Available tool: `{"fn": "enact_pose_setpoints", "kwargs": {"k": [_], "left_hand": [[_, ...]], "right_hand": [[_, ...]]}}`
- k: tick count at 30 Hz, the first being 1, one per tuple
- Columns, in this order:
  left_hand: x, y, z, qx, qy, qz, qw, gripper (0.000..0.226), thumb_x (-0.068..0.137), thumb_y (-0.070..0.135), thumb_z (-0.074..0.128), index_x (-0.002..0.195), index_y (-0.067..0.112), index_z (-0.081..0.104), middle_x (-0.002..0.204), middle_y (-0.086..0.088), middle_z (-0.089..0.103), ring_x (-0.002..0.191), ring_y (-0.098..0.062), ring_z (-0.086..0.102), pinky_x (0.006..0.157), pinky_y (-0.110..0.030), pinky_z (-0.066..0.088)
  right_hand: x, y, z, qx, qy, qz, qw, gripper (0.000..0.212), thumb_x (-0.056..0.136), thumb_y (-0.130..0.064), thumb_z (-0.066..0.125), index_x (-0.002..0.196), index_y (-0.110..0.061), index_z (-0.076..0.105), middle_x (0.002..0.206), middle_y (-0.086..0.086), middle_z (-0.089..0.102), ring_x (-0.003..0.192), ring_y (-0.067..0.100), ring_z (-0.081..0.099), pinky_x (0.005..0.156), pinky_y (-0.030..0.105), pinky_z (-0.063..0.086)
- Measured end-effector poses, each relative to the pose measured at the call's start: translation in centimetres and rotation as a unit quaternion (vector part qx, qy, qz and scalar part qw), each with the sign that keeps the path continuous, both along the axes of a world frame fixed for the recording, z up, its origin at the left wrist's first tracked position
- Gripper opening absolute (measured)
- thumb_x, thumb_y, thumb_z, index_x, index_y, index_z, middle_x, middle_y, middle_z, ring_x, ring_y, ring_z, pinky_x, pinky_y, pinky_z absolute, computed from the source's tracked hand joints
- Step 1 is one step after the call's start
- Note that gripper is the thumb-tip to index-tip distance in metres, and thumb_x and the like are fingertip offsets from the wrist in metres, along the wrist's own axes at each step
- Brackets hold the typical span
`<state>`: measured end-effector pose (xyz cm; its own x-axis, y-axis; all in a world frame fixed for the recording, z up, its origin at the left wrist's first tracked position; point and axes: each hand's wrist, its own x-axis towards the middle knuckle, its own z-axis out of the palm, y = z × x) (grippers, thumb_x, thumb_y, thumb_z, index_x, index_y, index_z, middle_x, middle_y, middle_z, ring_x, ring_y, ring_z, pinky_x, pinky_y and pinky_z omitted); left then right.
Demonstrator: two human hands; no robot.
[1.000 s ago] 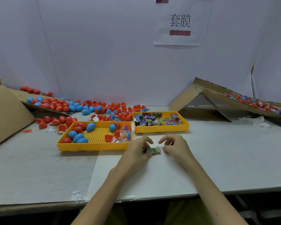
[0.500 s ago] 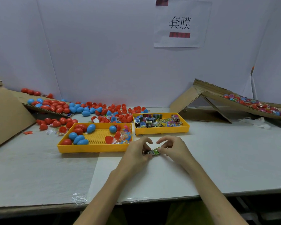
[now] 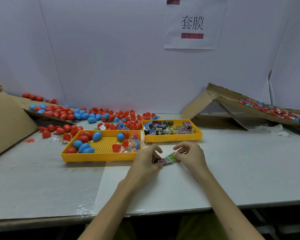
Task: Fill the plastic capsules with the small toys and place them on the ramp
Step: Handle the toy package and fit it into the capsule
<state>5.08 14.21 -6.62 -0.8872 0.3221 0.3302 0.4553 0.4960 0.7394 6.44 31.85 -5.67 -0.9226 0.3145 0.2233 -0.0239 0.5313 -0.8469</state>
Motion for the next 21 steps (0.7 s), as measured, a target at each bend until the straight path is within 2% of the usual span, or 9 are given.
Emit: {"fn": "enact_pose_setpoints", "kwargs": {"k": [4,8,12,14,17,20,21], "left_hand": [[0.1,-0.1,0.0,-0.003,-0.006,-0.001,1.000,0.033,0.083,0.002,0.076,0.109,0.017,0.063,0.087,0.005,0.068,0.087,-0.012,0.067,0.079,-0.017,0.055],[0.2,-0.2,0.2,0.002,-0.027,-0.010,1.000,0.035,0.083,0.004,0.076,0.111,0.019,0.063,0.101,0.002,0.069,0.094,-0.011,0.066,0.082,-0.020,0.057],[0.6,0.0,0.7,0.049,-0.038,-0.021,0.998,0.035,0.083,0.019,0.081,0.114,0.021,0.065,0.112,0.006,0.067,0.105,-0.006,0.063,0.091,-0.021,0.054],[0.8,0.1,1.0,0.083,-0.033,-0.031,0.996,0.031,0.084,0.023,0.080,0.112,0.022,0.066,0.106,0.009,0.069,0.102,-0.002,0.064,0.088,-0.019,0.054],[0.9,0.2,1.4,0.113,-0.019,-0.030,0.993,0.018,0.088,0.021,0.075,0.102,0.024,0.064,0.090,0.011,0.071,0.086,-0.001,0.068,0.079,-0.018,0.055],[0.6,-0.1,1.6,0.134,0.001,-0.009,0.991,0.004,0.093,0.018,0.070,0.090,0.014,0.069,0.079,0.004,0.071,0.076,-0.007,0.068,0.071,-0.020,0.054],[0.5,-0.2,1.6,0.142,0.000,-0.003,0.990,0.009,0.094,0.016,0.068,0.086,0.012,0.071,0.077,0.002,0.071,0.074,-0.010,0.068,0.070,-0.021,0.054]], "right_hand": [[-0.1,0.8,0.2,-0.024,0.052,-0.056,0.997,0.018,0.088,0.000,0.066,0.091,-0.016,0.072,0.078,-0.001,0.070,0.066,0.012,0.070,0.068,0.025,0.052],[0.1,0.8,0.7,-0.167,0.057,0.026,0.984,0.019,0.093,0.000,0.063,0.103,-0.015,0.070,0.089,0.005,0.073,0.069,0.010,0.071,0.065,0.019,0.053],[0.4,0.4,1.1,-0.212,0.053,0.093,0.971,0.016,0.092,-0.002,0.065,0.096,-0.016,0.071,0.087,0.004,0.075,0.074,0.016,0.074,0.067,0.020,0.057],[0.5,0.5,1.2,-0.236,0.049,0.118,0.963,0.010,0.091,-0.004,0.067,0.094,-0.012,0.071,0.082,0.004,0.076,0.074,0.020,0.075,0.065,0.021,0.057],[0.6,0.3,1.4,-0.242,0.039,0.161,0.956,0.005,0.090,-0.006,0.069,0.092,-0.009,0.071,0.082,0.006,0.077,0.074,0.022,0.075,0.063,0.022,0.056],[0.7,0.1,1.3,-0.243,0.030,0.198,0.949,0.004,0.089,-0.006,0.069,0.089,-0.010,0.071,0.082,0.009,0.076,0.072,0.023,0.075,0.061,0.021,0.055],[0.7,0.0,1.4,-0.247,0.026,0.208,0.946,0.004,0.088,-0.006,0.070,0.088,-0.010,0.071,0.082,0.011,0.076,0.072,0.024,0.075,0.060,0.021,0.055]]}}
